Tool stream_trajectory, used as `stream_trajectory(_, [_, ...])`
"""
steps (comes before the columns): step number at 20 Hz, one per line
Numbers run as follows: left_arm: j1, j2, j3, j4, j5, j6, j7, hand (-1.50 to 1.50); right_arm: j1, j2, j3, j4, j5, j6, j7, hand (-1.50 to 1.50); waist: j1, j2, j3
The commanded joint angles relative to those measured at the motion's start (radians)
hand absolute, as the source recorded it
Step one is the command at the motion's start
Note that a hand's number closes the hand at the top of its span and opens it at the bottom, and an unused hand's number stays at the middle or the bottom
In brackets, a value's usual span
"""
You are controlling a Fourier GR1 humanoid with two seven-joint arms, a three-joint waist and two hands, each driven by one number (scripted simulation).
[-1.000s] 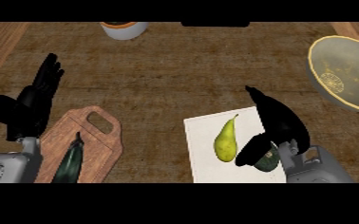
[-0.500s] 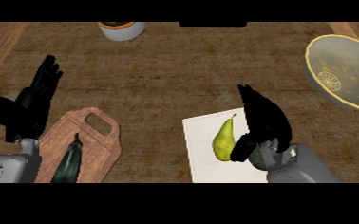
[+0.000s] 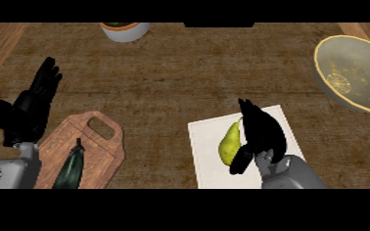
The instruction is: Pick the pear from the placemat and place it in the bowl
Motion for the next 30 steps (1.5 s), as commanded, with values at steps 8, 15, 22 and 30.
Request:
stream_trajectory(8, [0.021,-0.026,0.02,-0.007,-0.024,-0.025,-0.021,0.0,-0.061,0.169,-0.03,0.195,0.149,-0.015,0.089,-1.5,0.006,0.002,0.0])
stream_trajectory(15, [0.005,-0.079,0.003,-0.028,-0.089,0.004,0.007,0.0,0.035,0.148,-0.123,0.191,0.102,0.016,-0.079,1.5,0.0,0.0,0.0])
stream_trajectory(22, [0.026,-0.065,0.042,-0.116,-0.077,-0.035,0.078,0.0,0.029,0.139,-0.143,0.221,0.164,0.013,-0.183,1.5,0.001,-0.001,0.0])
stream_trajectory(30, [-0.009,-0.073,0.052,-0.027,-0.089,-0.05,0.02,0.0,-0.176,0.136,-0.264,0.485,0.248,-0.123,-0.253,1.5,0.013,0.005,0.001])
